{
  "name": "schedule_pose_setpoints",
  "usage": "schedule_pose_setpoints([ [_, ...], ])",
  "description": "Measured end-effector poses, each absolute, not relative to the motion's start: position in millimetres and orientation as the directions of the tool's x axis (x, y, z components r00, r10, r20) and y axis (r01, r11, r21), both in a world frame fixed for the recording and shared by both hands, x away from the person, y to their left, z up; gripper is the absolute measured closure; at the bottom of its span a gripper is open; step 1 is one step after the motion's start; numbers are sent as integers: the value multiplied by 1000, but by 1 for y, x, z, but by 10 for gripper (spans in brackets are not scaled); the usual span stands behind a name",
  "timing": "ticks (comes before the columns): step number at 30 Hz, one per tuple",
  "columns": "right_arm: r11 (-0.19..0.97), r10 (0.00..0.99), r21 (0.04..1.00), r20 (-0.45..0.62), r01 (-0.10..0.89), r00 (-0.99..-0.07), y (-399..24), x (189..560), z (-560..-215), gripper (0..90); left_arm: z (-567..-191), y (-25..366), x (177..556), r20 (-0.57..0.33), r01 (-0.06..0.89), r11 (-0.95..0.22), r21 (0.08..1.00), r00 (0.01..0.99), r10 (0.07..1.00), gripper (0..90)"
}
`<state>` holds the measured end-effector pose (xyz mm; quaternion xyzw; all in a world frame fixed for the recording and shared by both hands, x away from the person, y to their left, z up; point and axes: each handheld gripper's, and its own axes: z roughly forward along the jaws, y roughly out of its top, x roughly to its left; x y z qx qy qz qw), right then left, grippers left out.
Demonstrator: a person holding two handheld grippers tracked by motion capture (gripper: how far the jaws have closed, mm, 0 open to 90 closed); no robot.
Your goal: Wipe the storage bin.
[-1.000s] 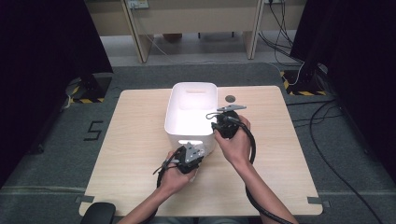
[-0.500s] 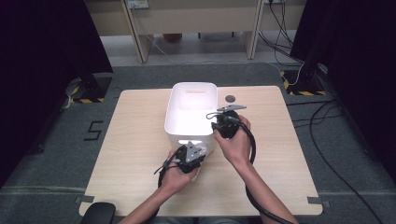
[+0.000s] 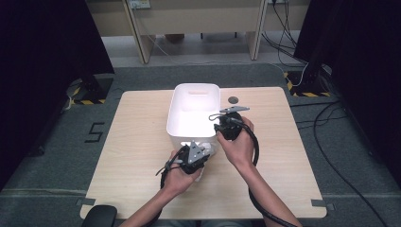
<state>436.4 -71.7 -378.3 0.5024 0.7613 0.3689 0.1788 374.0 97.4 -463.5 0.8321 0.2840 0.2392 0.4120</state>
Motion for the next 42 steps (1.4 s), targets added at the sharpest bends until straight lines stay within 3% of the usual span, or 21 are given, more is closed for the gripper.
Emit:
schedule_pose_setpoints([
  [22,229,896,744,92,628,-435,-71,437,-379,739,-435,96,368,179,212,-454,866,716,675,760],
  [42,224,896,740,99,634,-432,-71,437,-378,737,-438,80,373,189,209,-476,854,729,658,760],
])
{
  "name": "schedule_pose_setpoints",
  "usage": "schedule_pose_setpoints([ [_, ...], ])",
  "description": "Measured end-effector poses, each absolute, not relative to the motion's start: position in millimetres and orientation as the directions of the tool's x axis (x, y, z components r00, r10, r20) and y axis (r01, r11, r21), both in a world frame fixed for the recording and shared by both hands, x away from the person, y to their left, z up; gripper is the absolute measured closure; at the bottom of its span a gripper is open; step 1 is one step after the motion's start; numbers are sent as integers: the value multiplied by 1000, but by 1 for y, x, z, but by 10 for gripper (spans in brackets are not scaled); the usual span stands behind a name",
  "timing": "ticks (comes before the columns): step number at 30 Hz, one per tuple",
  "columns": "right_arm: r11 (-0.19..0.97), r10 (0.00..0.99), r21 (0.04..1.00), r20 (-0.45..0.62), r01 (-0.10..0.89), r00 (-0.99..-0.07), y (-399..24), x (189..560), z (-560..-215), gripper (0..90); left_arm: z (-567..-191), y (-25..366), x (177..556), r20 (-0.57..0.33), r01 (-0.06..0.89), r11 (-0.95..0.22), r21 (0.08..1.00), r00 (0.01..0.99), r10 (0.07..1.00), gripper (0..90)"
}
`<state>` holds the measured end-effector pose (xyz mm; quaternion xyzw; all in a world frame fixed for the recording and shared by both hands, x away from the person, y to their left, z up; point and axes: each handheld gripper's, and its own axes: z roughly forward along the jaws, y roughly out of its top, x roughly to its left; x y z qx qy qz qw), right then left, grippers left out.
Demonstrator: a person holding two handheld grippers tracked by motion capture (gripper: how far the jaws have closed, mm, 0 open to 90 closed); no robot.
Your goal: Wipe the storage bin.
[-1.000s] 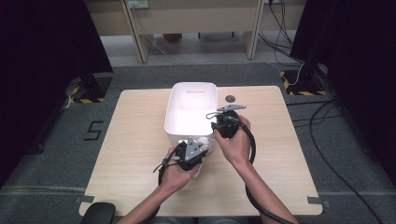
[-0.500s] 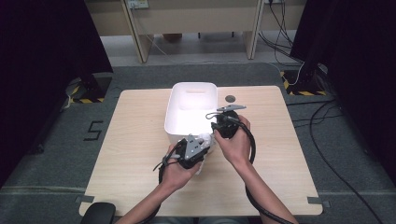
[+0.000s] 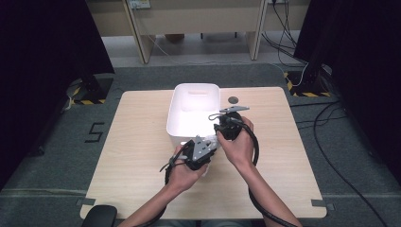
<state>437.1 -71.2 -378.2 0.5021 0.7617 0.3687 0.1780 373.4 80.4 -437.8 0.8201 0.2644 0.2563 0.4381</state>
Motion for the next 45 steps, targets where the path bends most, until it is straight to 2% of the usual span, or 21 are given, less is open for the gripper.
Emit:
schedule_pose_setpoints([
  [25,227,895,744,95,628,-436,-71,437,-379,735,-469,70,382,212,225,-534,815,743,635,761],
  [45,226,895,744,95,629,-435,-71,437,-380,718,-491,71,385,190,287,-576,765,755,628,760],
])
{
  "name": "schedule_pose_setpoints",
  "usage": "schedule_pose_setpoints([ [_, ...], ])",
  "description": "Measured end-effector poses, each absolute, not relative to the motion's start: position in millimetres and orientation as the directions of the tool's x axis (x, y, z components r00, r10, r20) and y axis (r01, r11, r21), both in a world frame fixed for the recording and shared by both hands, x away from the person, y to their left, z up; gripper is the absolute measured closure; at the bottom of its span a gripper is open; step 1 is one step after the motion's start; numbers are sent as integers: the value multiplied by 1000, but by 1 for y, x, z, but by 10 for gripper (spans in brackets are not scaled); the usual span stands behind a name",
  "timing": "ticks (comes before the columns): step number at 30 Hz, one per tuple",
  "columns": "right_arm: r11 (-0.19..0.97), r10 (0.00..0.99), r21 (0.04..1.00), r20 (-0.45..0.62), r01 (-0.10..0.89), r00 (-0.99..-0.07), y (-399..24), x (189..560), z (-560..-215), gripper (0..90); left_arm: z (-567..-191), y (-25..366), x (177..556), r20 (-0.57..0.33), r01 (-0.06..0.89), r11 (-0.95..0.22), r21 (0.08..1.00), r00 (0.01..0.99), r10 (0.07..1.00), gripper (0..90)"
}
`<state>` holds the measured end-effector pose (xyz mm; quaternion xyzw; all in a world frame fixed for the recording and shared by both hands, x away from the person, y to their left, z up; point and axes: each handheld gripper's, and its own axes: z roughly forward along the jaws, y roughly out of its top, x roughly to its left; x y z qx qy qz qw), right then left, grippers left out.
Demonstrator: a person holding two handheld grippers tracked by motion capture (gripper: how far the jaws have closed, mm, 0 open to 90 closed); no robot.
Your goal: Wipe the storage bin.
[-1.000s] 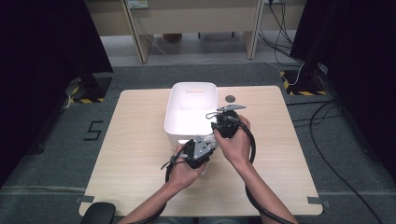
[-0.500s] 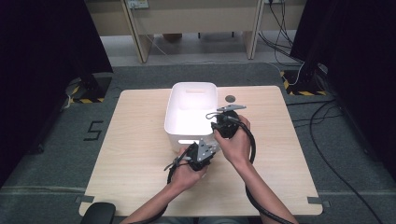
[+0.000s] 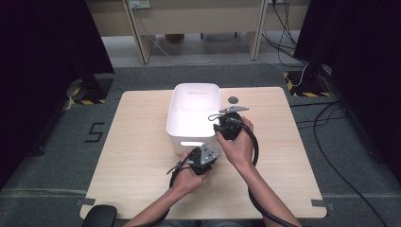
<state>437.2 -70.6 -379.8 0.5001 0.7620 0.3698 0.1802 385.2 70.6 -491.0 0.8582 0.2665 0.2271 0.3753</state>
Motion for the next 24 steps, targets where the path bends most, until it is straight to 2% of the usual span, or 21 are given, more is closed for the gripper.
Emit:
schedule_pose_setpoints([
  [12,222,897,738,102,637,-431,-70,439,-381,681,-483,87,378,164,305,-565,767,757,632,760],
  [20,217,898,722,117,656,-425,-68,444,-384,673,-459,141,362,142,320,-523,790,734,664,759],
  [24,215,899,713,122,667,-421,-67,447,-384,663,-454,179,358,130,345,-484,804,692,710,759],
])
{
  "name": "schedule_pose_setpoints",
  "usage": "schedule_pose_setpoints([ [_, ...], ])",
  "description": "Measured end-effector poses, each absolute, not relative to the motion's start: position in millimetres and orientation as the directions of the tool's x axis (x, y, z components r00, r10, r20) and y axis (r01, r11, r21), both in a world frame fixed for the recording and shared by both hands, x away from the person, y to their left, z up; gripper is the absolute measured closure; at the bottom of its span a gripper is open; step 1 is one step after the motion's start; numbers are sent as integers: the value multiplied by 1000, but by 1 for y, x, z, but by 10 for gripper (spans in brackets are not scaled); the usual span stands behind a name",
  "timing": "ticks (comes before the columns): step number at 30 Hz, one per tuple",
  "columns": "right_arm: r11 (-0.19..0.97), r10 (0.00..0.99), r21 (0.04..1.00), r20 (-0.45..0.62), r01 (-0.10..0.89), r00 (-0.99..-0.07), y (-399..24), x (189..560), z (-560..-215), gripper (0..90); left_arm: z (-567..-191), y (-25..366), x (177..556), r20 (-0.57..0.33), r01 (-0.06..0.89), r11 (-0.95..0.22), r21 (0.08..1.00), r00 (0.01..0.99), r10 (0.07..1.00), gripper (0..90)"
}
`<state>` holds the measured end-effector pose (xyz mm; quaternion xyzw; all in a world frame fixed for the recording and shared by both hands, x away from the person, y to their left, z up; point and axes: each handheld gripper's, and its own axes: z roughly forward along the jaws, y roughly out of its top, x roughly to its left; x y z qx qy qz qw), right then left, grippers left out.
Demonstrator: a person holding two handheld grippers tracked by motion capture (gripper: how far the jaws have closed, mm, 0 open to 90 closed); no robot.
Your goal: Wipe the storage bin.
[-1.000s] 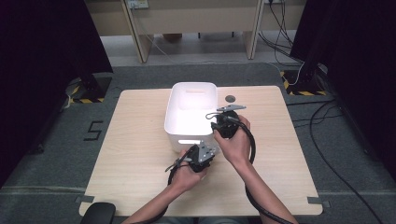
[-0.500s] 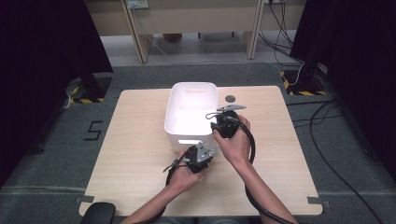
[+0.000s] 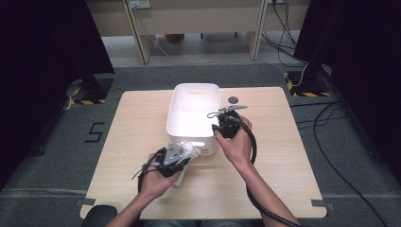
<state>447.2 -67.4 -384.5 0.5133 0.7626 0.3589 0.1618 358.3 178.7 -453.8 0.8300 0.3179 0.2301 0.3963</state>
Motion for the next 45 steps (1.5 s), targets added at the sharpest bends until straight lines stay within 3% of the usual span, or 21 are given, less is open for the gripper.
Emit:
schedule_pose_setpoints([
  [13,228,898,680,129,697,-420,-67,457,-385,660,-437,268,354,98,409,-353,842,527,844,756],
  [20,255,893,675,109,692,-436,-66,454,-383,739,-434,272,362,107,404,-337,850,495,862,756],
  [26,359,858,655,50,665,-512,-74,454,-380,874,-434,283,372,120,420,-333,844,458,881,755],
  [31,355,850,658,68,664,-522,-85,453,-375,761,-435,291,384,125,439,-329,836,432,893,755],
  [39,245,882,739,98,627,-461,-112,433,-362,762,-428,296,405,144,433,-330,839,409,901,755],
  [45,246,890,692,115,678,-440,-127,416,-372,826,-426,297,424,141,449,-327,832,398,906,756],
])
